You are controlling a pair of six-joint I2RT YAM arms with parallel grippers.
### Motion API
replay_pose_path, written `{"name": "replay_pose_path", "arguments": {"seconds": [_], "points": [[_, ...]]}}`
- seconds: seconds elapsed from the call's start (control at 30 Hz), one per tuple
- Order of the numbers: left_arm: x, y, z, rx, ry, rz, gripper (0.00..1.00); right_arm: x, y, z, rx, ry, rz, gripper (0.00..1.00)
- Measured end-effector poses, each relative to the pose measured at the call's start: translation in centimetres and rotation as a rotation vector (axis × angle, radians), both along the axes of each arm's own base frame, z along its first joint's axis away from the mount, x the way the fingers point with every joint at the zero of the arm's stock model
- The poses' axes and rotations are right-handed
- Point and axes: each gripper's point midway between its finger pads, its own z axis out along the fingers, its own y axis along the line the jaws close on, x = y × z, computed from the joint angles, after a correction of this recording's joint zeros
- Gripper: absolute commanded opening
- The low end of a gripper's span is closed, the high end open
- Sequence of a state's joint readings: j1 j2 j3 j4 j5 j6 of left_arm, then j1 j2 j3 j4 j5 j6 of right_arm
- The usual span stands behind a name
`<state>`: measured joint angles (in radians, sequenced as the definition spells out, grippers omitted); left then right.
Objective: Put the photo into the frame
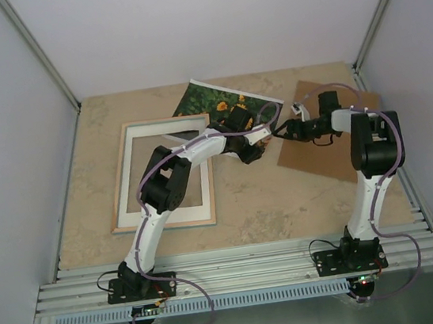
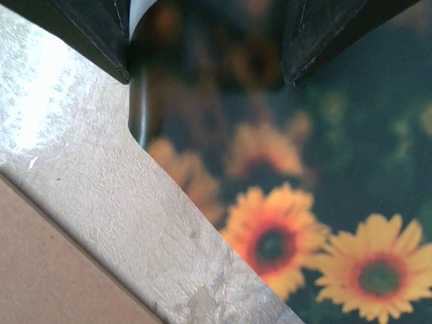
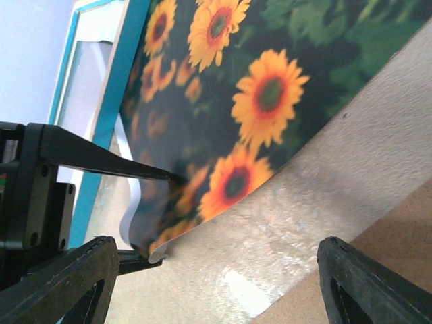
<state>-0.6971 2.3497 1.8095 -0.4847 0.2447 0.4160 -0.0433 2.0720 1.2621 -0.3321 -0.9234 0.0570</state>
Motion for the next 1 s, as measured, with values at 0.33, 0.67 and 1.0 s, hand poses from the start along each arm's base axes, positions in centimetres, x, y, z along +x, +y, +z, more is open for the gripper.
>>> {"name": "replay_pose_path", "arguments": {"seconds": [0.33,0.67,1.0], "points": [[0.0,0.0,0.1,-0.021,0.021,0.003,0.59,-1.7,4.2,-0.6,0.159,0.142,0.03,0.71],[-0.1,-0.1,0.2,-0.039,0.04,0.009,0.58,-2.3,6.0,-1.0,0.258,0.306,-0.015,0.55],[-0.4,-0.2,0.3,-0.056,0.056,0.011,0.72,-1.8,7.3,-1.6,0.299,0.383,-0.029,0.06]]}}
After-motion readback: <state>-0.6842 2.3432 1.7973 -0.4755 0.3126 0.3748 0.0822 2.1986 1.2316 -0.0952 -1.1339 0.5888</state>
